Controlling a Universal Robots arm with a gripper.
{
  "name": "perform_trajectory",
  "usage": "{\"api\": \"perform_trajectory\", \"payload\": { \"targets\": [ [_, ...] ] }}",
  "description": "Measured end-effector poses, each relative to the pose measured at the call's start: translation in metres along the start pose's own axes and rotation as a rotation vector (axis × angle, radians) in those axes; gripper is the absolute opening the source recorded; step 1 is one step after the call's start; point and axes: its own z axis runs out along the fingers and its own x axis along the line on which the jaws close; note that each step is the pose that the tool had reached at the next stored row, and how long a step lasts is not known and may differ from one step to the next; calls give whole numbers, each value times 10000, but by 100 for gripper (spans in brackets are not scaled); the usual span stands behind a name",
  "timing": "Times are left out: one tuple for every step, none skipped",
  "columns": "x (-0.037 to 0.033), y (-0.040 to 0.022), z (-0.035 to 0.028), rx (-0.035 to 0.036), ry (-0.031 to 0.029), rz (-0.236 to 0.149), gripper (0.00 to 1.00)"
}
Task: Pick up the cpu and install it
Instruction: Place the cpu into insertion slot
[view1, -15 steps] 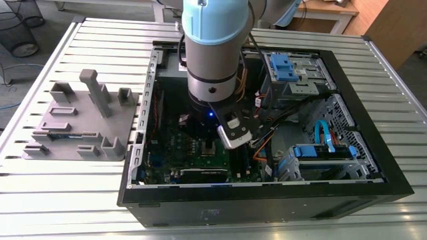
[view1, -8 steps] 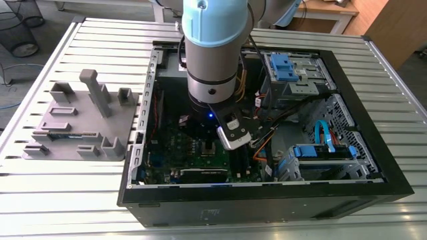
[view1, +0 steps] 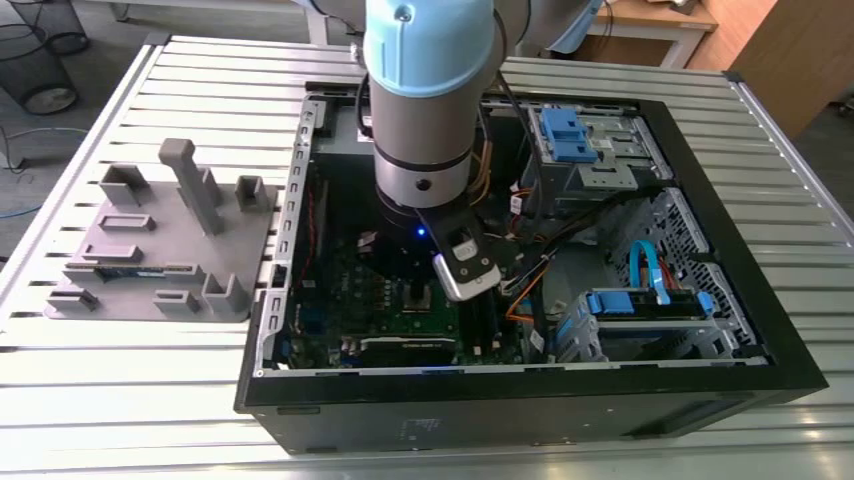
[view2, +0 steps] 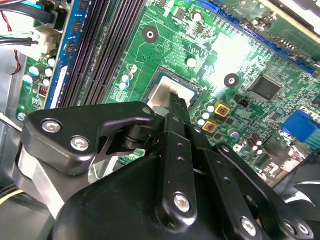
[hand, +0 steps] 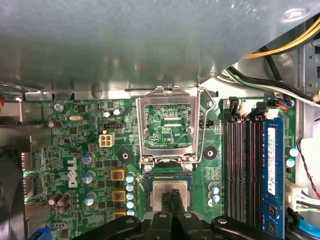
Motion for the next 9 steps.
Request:
{"api": "perform_trajectory", "payload": {
  "targets": [
    [-1, 0, 5, 0, 0, -1, 11],
    [-3, 0, 9, 3, 1, -2, 11],
    [-3, 0, 11, 5, 1, -2, 11],
    [-4, 1, 12, 6, 2, -1, 11],
    [-4, 1, 12, 6, 2, -1, 11],
    [-4, 1, 13, 5, 1, -1, 11],
    [-4, 1, 14, 4, 1, -1, 11],
    [-4, 1, 14, 4, 1, -1, 11],
    [-4, 2, 14, 4, 1, -1, 11]
  ]
}}
